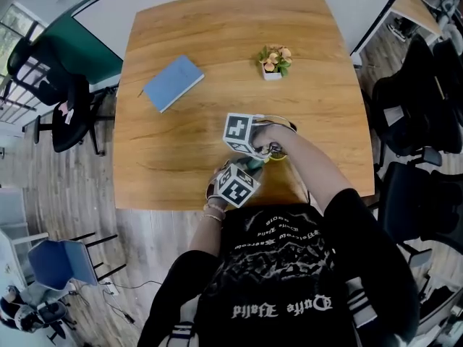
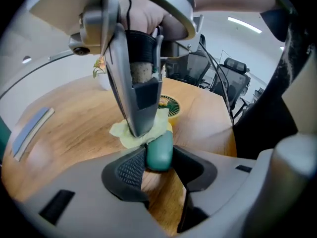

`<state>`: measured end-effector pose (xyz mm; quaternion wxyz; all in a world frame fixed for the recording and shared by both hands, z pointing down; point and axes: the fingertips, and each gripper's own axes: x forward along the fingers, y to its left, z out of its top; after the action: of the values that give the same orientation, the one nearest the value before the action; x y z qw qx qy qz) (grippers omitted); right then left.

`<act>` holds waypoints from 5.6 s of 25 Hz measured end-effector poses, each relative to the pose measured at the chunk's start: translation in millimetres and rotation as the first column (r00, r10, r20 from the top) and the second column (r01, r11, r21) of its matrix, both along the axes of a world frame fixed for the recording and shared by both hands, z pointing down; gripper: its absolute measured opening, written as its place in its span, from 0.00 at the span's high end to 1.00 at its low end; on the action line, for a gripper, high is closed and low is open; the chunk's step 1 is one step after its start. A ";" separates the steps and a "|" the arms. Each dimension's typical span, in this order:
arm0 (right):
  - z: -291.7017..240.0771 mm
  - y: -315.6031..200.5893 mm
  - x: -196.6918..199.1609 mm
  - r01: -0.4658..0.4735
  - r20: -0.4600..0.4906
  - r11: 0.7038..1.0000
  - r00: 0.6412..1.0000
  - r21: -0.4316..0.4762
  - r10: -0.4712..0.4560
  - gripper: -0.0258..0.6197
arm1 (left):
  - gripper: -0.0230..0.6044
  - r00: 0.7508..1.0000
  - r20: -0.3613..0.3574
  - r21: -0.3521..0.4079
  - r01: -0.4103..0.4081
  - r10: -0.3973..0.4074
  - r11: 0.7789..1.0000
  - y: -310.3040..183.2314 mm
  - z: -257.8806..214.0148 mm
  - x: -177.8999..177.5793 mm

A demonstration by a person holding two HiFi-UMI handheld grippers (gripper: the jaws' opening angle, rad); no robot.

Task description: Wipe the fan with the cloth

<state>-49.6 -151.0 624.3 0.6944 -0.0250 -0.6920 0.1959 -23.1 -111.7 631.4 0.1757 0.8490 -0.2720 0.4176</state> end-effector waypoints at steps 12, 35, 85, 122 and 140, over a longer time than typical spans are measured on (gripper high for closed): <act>-2.4 -28.4 15.4 -0.032 0.017 0.999 0.999 0.018 0.032 0.86 | 0.66 0.996 -0.074 -0.017 0.056 -0.057 0.998 -2.4 -1.3 1.4; -5.8 -77.5 85.9 -0.665 0.247 0.670 0.624 -0.331 0.741 0.86 | 0.66 0.991 -0.094 -0.023 0.097 -0.099 0.995 -4.9 -2.8 -0.7; -1.7 29.6 64.7 -0.808 0.509 0.489 0.285 -0.328 0.812 0.87 | 0.67 0.990 -0.013 -0.008 0.139 -0.139 0.990 -3.5 -1.6 2.1; -21.9 48.7 122.6 -0.826 0.638 0.562 0.412 -0.040 0.651 0.87 | 0.58 0.987 0.082 -0.055 0.139 -0.134 0.989 -42.1 -1.2 26.0; -100.2 26.7 80.1 -0.746 0.818 0.658 0.311 -0.105 0.483 0.87 | 0.65 0.735 -0.479 -0.202 0.440 -0.480 0.875 -90.8 -86.9 6.5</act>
<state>30.5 -124.3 524.1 0.1747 0.2638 -0.8965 0.3101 -16.6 -202.5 544.5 0.3713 0.8279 -0.4002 0.1288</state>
